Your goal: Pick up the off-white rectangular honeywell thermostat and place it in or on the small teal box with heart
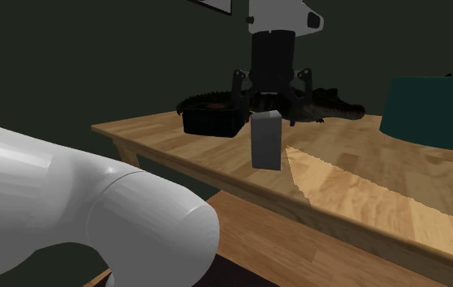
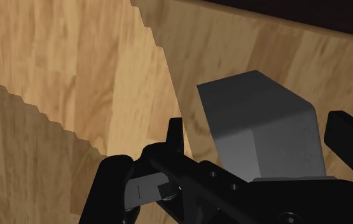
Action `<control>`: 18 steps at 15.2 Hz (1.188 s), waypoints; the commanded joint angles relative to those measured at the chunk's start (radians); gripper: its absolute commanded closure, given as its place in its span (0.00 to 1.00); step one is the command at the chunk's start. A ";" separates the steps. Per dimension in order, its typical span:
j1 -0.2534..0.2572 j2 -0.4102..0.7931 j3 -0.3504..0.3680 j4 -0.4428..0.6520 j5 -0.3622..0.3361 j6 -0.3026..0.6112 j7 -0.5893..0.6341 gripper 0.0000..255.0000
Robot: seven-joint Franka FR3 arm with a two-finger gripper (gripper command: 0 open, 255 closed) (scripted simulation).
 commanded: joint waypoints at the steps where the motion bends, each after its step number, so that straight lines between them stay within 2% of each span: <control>1: -0.001 -0.004 -0.003 -0.020 -0.002 0.016 0.000 0.00; 8: -0.001 -0.004 -0.003 -0.019 -0.002 0.016 0.000 0.00; 9: -0.001 -0.004 -0.003 -0.019 -0.002 0.016 0.000 1.00; 18: -0.001 -0.004 -0.003 -0.020 -0.003 0.016 0.000 1.00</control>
